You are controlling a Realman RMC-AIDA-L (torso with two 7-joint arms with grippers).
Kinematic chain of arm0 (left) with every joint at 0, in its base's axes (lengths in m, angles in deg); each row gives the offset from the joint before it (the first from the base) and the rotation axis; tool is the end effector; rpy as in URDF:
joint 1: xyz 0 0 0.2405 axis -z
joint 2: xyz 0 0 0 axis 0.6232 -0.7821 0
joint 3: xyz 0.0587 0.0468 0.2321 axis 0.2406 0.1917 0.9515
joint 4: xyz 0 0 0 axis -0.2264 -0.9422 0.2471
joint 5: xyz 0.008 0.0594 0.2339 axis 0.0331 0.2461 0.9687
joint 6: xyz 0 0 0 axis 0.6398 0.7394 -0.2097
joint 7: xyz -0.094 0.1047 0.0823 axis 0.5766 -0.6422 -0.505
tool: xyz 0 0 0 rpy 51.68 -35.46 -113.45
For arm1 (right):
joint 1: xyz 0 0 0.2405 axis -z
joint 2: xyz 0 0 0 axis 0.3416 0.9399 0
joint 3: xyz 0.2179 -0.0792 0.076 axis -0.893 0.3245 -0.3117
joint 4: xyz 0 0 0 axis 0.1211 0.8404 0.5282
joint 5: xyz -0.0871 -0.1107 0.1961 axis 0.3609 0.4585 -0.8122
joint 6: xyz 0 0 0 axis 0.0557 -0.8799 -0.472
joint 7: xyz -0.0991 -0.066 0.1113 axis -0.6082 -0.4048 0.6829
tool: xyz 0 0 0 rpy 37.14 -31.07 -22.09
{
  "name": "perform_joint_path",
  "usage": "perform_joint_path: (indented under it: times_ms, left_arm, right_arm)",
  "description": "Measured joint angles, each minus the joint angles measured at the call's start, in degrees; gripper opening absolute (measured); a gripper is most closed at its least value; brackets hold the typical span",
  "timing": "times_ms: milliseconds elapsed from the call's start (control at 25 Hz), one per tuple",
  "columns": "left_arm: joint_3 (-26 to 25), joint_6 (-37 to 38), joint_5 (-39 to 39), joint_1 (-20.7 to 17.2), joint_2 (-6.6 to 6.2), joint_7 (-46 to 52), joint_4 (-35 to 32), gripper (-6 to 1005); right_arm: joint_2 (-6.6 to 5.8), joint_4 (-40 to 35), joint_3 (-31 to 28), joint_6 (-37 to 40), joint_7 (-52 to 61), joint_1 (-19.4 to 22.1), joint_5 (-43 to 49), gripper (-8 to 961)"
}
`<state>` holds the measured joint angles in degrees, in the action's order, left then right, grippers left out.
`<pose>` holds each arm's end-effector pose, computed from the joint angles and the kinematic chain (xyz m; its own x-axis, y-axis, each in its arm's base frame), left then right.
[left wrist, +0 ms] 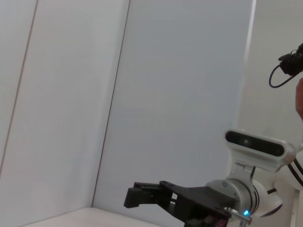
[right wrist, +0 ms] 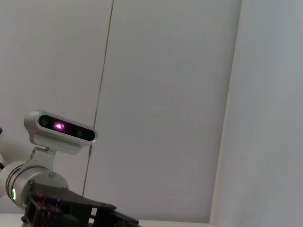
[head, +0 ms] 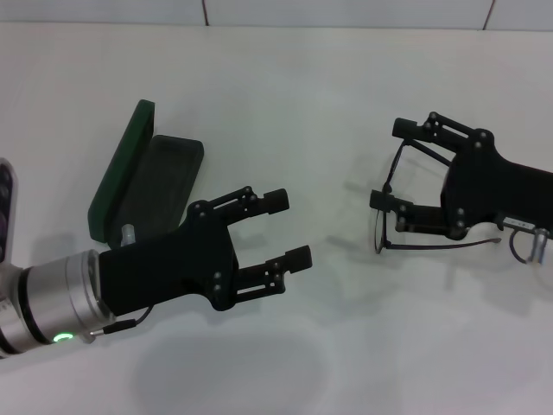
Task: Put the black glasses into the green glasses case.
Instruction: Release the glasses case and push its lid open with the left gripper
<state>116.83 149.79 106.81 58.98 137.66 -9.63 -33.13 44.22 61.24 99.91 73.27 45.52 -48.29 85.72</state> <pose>-0.2539 0.2686 -0.0594 0.6027 0.1420 0.7852 0.3173 -0.9455 -0.0726 0.2300 0.3399 -0.0352 0.7344 0.1969 -0.6495 -0.0852 -0.9227 -0.3761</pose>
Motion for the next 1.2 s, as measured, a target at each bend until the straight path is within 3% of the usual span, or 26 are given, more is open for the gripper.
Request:
perform_joint_path:
  times_ms: [360, 760, 920, 1120, 1200]
  left_arm:
    - [0.08, 0.42, -0.86, 0.55, 0.21, 0.19, 0.52, 734]
    - [-0.36, -1.54, -6.37, 0.79, -0.39, 5.85, 0.59, 705]
    - [-0.49, -8.36, -5.46, 0.62, -2.18, 18.04, -8.98, 694]
    - [-0.7, -22.59, 5.33, 0.92, -6.15, 40.77, -26.52, 680]
    - [-1.82, -24.43, 10.51, 1.27, -6.88, 46.06, -30.36, 674]
  right_arm:
    - [-0.38, -0.61, -0.54, 0.86, -0.02, 2.06, -0.18, 862]
    - [-0.67, -1.07, -0.66, -0.51, -0.25, 0.76, -0.09, 862]
    - [-0.66, -1.1, -0.66, -1.18, -0.35, -0.06, 0.06, 863]
    - [-0.65, -1.15, -0.66, -1.2, -0.41, -0.87, 0.27, 863]
    - [-0.65, -1.2, -0.67, -1.21, -0.41, -0.87, 0.28, 863]
